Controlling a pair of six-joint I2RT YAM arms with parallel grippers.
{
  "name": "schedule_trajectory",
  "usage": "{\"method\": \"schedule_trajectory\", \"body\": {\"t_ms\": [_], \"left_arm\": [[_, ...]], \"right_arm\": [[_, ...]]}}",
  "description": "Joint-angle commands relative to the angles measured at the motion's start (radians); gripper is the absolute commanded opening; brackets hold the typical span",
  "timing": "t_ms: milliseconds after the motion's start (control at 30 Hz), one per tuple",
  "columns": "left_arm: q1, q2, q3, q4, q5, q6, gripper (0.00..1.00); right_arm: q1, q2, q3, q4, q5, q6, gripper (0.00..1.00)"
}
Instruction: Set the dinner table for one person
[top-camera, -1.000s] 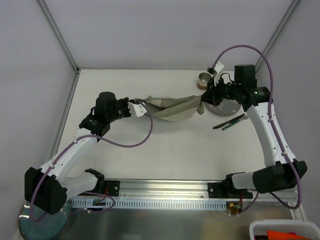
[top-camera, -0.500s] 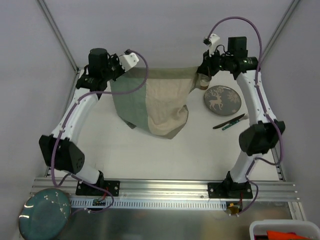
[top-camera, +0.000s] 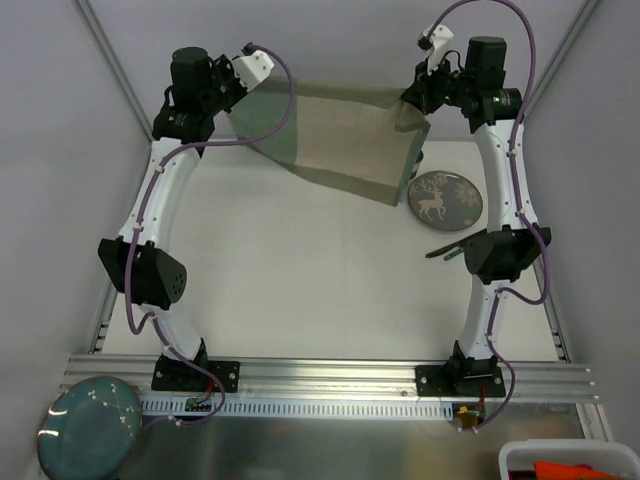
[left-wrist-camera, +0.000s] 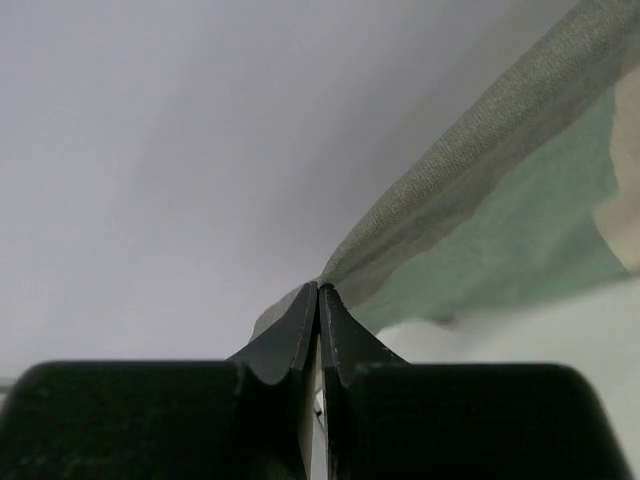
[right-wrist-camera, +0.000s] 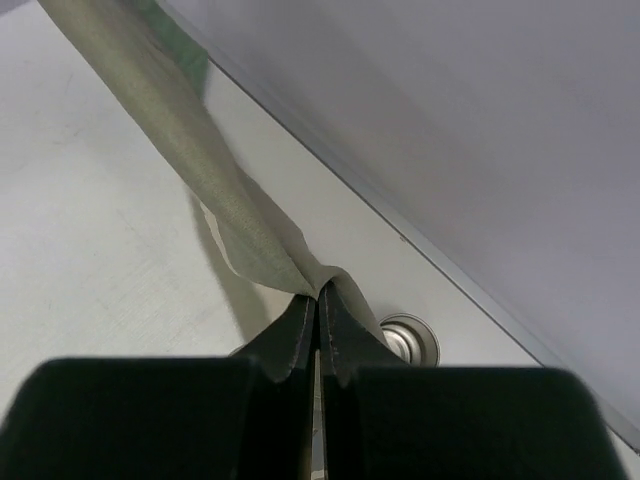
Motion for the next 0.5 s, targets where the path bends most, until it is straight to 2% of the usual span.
{"method": "schedule_trajectory", "body": {"t_ms": [0, 100, 133, 200, 233, 267, 333, 367, 467], "left_arm": [[0.008, -0.162, -0.094, 0.008, -0.024, -0.041, 0.0], [0.006, -0.305, -0.282, 0.008, -0.001, -0.069, 0.0], [0.005, -0.347, -0.401, 0.011, 0.008, -0.069, 0.0], [0.005, -0.469, -0.521, 0.016, 0.033, -0.098, 0.0], [0.002, -0.51, -0.646, 0.018, 0.044, -0.101, 0.0], [0.002, -0.586, -0.708, 0.036, 0.048, -0.107, 0.0], [0.0, -0.656, -0.886, 0.062, 0.051, -0.113, 0.0], [0.0, -0.712, -0.936, 0.079, 0.054, -0.121, 0.0], [0.0, -0.815, -1.117, 0.093, 0.077, -0.149, 0.0]], "right_arm": [[-0.04, -0.146, -0.016, 0.031, -0.024, 0.018, 0.0], [-0.049, -0.24, -0.136, 0.032, -0.063, 0.024, 0.0], [-0.051, -0.271, -0.238, 0.034, -0.078, 0.012, 0.0], [-0.051, -0.37, -0.364, 0.055, -0.092, 0.007, 0.0], [-0.051, -0.407, -0.434, 0.069, -0.122, 0.006, 0.0], [-0.049, -0.483, -0.584, 0.109, -0.129, 0.012, 0.0], [-0.049, -0.553, -0.727, 0.143, -0.161, 0.022, 0.0], [-0.046, -0.585, -0.853, 0.158, -0.168, 0.023, 0.0], [-0.042, -0.708, -1.042, 0.198, -0.184, 0.027, 0.0]]}}
